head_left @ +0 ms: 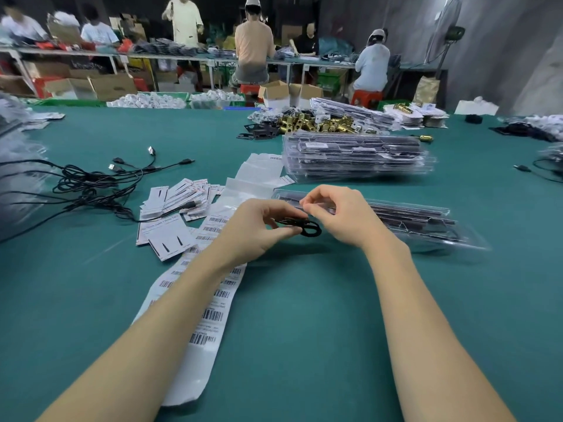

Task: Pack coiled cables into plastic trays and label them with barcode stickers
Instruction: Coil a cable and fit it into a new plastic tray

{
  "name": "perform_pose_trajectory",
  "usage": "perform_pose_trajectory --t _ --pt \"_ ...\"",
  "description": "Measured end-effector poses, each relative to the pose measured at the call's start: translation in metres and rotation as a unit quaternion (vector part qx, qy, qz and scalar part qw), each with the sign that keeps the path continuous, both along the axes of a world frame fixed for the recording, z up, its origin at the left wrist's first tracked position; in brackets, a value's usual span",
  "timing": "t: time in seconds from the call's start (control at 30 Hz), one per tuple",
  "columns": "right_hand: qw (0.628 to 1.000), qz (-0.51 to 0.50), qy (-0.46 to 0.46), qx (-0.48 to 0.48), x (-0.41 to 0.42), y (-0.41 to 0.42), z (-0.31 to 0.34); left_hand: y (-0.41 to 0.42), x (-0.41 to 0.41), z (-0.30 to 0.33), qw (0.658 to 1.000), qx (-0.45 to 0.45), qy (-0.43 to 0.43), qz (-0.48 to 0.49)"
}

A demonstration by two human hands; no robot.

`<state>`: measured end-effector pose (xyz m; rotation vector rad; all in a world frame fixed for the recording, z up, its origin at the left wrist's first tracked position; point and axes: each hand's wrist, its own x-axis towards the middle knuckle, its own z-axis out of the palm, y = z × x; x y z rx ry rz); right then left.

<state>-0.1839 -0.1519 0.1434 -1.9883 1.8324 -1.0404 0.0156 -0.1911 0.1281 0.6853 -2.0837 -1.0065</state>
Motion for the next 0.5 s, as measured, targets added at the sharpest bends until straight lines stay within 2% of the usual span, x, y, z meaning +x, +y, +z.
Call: perform_pose_trajectory --t 0.17,0.33,0.5 --pt "1.0 0.002 -0.004 -0.003 0.0014 0.0 0.0014 0.0047 0.0006 -0.0009 0.987 -0.141 -0.021 0.074" --pt "1.0 0.001 -0.004 -0.015 0.0012 -0.0008 0.0029 0.0052 0.0052 -0.0018 0.99 -0.125 0.018 0.062" --pt "1.0 0.005 -0.024 -0.017 0.0034 0.002 0.0025 0.0053 -0.0016 -0.0072 0.993 -0.107 0.018 0.042"
